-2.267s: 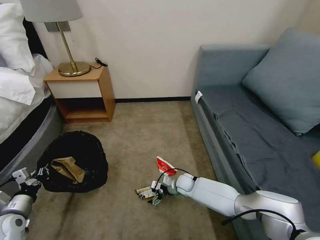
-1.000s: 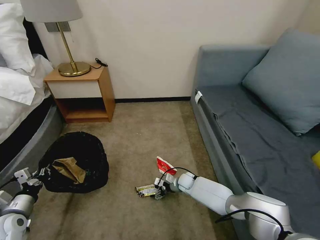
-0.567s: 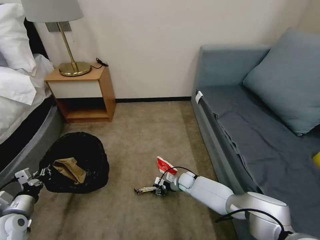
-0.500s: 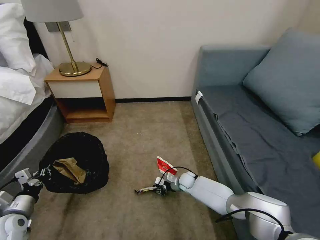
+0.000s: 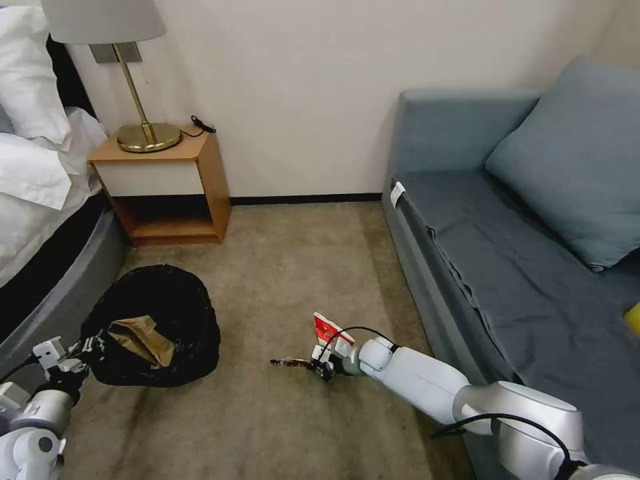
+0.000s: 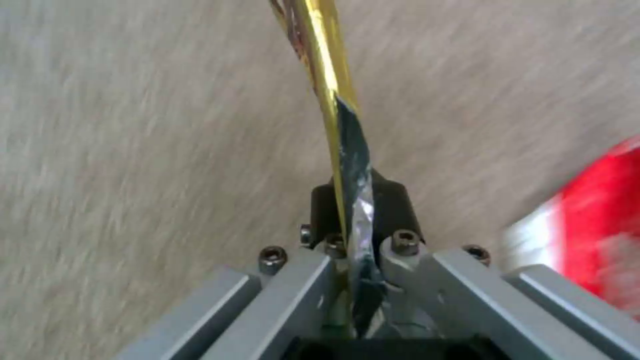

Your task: Pick up the trash bin, then pick up the garbage on the floor and place it into the trash bin.

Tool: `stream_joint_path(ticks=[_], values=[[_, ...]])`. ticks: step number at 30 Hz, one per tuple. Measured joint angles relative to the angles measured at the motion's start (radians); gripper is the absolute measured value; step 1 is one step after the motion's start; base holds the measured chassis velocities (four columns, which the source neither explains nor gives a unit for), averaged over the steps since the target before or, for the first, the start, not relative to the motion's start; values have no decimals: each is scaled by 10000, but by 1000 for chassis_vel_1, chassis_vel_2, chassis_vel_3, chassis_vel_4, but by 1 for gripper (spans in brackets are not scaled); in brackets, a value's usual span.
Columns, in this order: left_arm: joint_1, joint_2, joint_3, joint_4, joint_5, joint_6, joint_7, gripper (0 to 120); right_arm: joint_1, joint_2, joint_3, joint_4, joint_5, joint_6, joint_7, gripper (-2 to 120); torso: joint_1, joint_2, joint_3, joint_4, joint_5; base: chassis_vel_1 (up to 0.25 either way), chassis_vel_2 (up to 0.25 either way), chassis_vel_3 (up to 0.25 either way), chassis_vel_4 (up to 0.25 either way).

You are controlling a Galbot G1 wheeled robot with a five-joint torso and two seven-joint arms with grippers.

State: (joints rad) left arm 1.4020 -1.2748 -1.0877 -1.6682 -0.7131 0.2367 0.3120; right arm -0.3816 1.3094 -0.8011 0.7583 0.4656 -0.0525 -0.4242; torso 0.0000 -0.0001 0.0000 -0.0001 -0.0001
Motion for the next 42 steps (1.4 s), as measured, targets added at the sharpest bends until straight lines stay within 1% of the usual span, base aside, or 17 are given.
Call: stream_joint_path(ticks=[1,4,5,8,10,12,14,17,19,22,23,28,31,32,35,37,42], values=[[0,0,0,0,0,0,0,4,0,0,0,0,0,0,0,0,0,0,0,0,0,0,0,0,0],[-6,-35,105,0,6,19,-26,4,269,-586,428,1308,323,-264,426,0,0,1,0,2,1,0,0,0,0],[-6,-35,105,0,6,19,-26,4,269,-586,428,1308,323,-264,426,0,0,1,0,2,1,0,0,0,0],[-50,-84,163,32,6,23,-45,4,365,-1236,1130,2534,384,-445,639,0,0,1,0,1,3,0,0,0,0],[-50,-89,172,36,6,24,-47,4,366,-1336,1210,2698,407,-476,680,0,0,0,0,2,3,0,0,0,0],[-25,-105,233,45,4,27,-54,4,397,-2088,1723,4111,731,-765,1071,0,0,0,0,-1,3,0,0,0,0],[-19,-110,244,45,3,26,-54,4,425,-2247,1819,4451,850,-849,1171,0,0,0,-1,-2,3,0,0,0,0],[17,-161,332,22,-21,33,-60,4,781,-2941,2171,6454,1780,-1341,1718,0,0,0,0,0,3,0,0,0,0],[22,-174,354,11,-27,35,-65,4,893,-3021,2171,6744,1978,-1418,1824,0,0,0,0,-1,3,0,0,0,0],[38,-234,540,-15,-65,55,-142,4,1582,-3259,1901,8280,3083,-1807,2405,0,0,1,0,1,0,0,0,0,0],[45,-256,593,-38,-73,58,-175,4,1815,-3264,1734,8751,3482,-1949,2608,0,0,0,0,1,1,0,0,0,0],[143,-344,705,-197,-93,60,-211,4,2320,-2971,1279,9531,4219,-2260,3091,0,0,1,0,0,0,0,0,0,0],[253,-474,758,-382,-124,69,-231,4,2561,-2131,822,9730,4657,-2486,3665,0,0,0,0,0,-1,0,0,0,0],[253,-474,758,-382,-124,69,-231,4,2561,-2131,822,9730,4657,-2486,3665,0,0,0,0,0,-1,0,0,0,0],[286,-549,773,-563,-186,107,-283,4,2707,-1062,374,9660,4747,-2583,3935,0,0,1,-1,6,-2,0,0,0,0],[288,-554,774,-583,-196,111,-292,4,2718,-952,328,9640,4754,-2599,3964,0,0,0,-1,6,-2,0,0,0,0],[317,-679,793,-802,-250,166,-370,4,2930,-229,-280,9548,4902,-2730,4273,0,0,1,0,3,-2,0,0,0,0]])
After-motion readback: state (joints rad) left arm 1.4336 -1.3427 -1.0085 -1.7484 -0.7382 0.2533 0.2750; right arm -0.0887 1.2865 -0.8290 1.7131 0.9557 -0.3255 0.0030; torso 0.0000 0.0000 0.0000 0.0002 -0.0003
